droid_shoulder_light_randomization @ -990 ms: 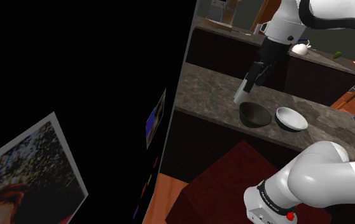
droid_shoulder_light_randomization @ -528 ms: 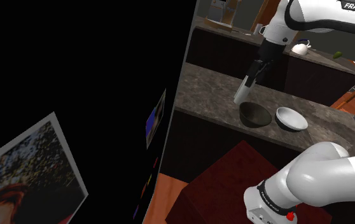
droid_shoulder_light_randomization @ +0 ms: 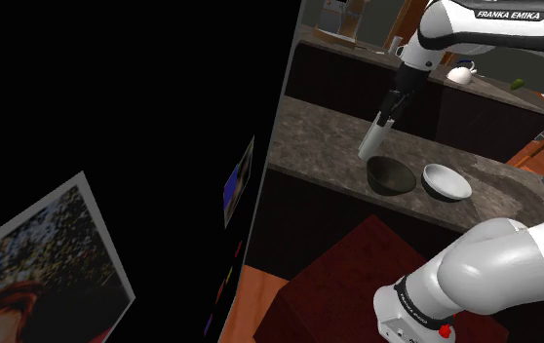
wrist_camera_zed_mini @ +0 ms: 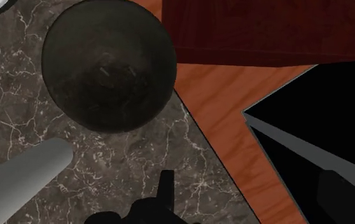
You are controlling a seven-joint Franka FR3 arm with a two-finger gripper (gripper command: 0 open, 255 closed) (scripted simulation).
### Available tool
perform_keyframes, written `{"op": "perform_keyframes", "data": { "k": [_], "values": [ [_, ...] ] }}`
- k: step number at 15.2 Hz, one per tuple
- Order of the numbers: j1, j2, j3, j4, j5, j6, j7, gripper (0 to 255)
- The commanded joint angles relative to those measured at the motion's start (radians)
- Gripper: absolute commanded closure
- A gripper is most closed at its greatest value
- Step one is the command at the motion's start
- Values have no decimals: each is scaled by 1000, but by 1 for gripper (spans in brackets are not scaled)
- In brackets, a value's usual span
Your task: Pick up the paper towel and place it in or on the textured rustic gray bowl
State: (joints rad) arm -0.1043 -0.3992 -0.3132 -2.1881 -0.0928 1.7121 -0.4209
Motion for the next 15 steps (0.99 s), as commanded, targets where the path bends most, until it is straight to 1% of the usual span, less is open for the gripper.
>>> {"op": "perform_keyframes", "data": {
  "k": [1,5,9,12,15],
  "values": [
    [-6,65,-37,46,3,18,-51,0],
    [-19,201,-103,142,28,52,-150,0],
    [-42,352,-158,259,80,71,-255,0],
    [-70,474,-189,362,133,72,-334,0],
    [-113,601,-206,481,193,60,-408,0]
  ]
}}
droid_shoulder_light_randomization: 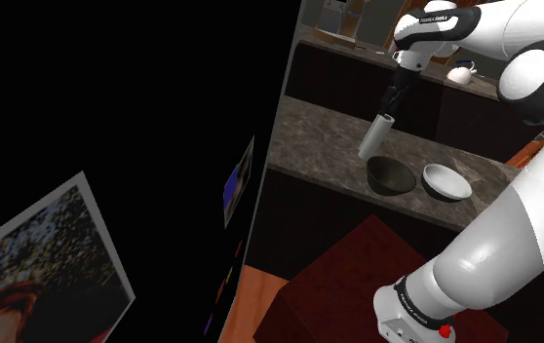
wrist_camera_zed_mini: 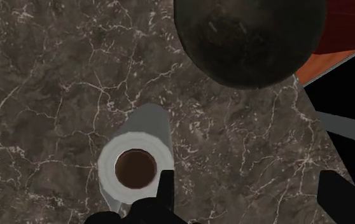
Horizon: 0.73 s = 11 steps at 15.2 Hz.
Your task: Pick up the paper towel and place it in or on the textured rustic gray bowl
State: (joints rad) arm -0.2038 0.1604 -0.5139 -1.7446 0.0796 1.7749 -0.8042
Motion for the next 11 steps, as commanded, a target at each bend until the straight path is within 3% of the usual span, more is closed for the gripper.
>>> {"op": "perform_keyframes", "data": {
  "k": [1,6,11],
  "values": [
    [-31,85,-8,81,40,-10,-48,0],
    [-124,279,-2,299,124,-60,-129,0],
    [-116,277,1,229,126,8,-133,0]
  ]
}}
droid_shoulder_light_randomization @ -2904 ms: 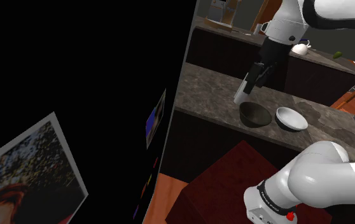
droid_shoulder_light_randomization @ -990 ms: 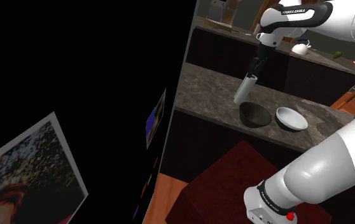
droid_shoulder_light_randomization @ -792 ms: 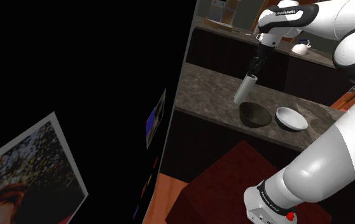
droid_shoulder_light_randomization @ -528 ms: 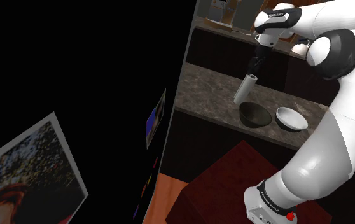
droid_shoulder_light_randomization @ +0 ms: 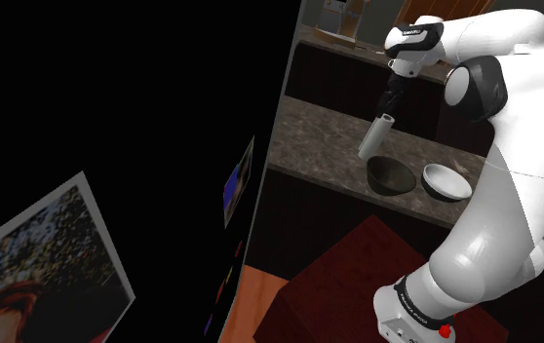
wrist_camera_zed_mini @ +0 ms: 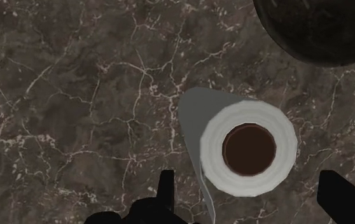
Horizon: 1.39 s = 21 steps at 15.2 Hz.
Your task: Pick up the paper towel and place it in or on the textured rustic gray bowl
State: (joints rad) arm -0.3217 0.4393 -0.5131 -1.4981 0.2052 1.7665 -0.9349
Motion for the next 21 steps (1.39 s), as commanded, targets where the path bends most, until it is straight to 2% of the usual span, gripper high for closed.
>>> {"op": "perform_keyframes", "data": {
  "k": [1,10,11,21],
  "values": [
    [3,-1,1,-30,1,29,-3,0],
    [5,0,2,-50,3,50,-5,0],
    [5,0,2,-50,3,50,-5,255],
    [4,-3,1,-41,1,38,-3,255]
  ]
}}
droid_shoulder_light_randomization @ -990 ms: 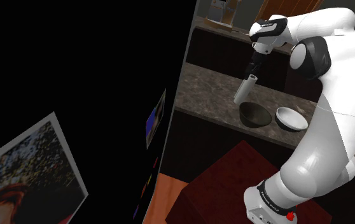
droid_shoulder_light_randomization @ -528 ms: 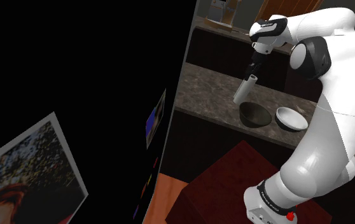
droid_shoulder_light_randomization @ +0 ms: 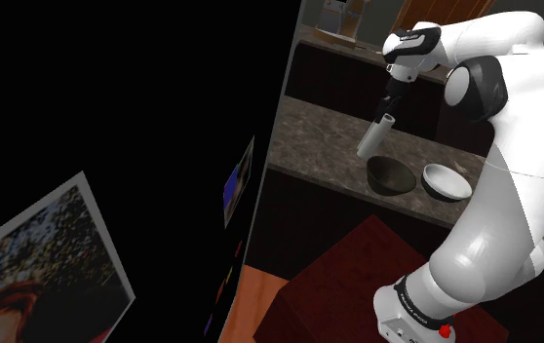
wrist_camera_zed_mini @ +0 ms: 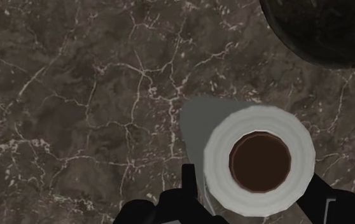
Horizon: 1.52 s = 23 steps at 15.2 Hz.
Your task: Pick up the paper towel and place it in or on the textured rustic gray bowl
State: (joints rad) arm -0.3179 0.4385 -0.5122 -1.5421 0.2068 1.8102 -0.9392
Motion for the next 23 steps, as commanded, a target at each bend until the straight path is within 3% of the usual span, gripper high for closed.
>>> {"op": "perform_keyframes", "data": {
  "k": [1,23],
  "values": [
    [0,-5,-1,13,-3,-18,2,255],
    [-37,-3,-11,317,-8,-316,16,255]
  ]
}}
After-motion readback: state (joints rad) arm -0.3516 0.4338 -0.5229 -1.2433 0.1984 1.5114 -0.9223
